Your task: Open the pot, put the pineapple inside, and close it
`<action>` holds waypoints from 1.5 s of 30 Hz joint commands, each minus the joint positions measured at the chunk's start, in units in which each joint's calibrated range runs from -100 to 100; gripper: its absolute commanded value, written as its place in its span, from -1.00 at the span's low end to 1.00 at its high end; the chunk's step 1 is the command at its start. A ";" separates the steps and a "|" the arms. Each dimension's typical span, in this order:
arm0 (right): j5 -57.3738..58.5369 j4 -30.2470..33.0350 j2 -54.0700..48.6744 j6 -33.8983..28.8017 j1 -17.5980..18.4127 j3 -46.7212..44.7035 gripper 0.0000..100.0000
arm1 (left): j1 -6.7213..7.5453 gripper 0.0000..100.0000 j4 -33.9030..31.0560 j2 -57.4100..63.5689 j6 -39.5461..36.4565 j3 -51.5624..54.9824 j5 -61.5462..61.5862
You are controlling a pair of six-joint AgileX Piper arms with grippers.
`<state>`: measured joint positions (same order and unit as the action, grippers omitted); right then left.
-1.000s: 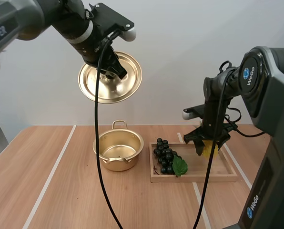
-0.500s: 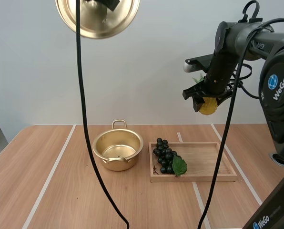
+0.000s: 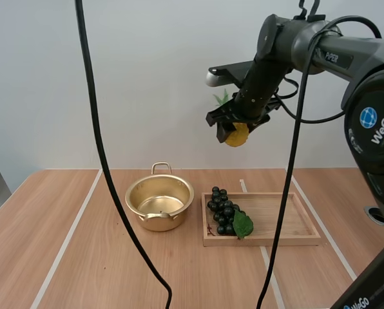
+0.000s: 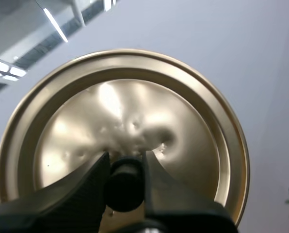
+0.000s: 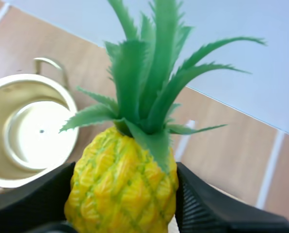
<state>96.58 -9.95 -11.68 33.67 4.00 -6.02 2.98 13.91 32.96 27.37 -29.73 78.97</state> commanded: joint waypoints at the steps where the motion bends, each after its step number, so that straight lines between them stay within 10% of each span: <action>1: -0.22 -0.02 0.35 0.82 1.37 0.45 -1.00 | 0.07 -1.00 1.77 -0.52 -1.78 -5.89 -4.71; 30: -6.39 -0.48 19.04 5.11 15.95 0.45 -1.00 | 0.07 -1.00 -6.87 -5.62 -8.23 -17.44 18.39; 45: -6.87 -0.73 23.26 5.49 16.46 0.45 -1.00 | 0.07 -1.00 -8.38 -4.99 -8.23 -17.44 21.03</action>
<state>89.61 -10.52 11.24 38.28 20.48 -6.02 2.98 6.07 27.57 19.64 -46.87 100.00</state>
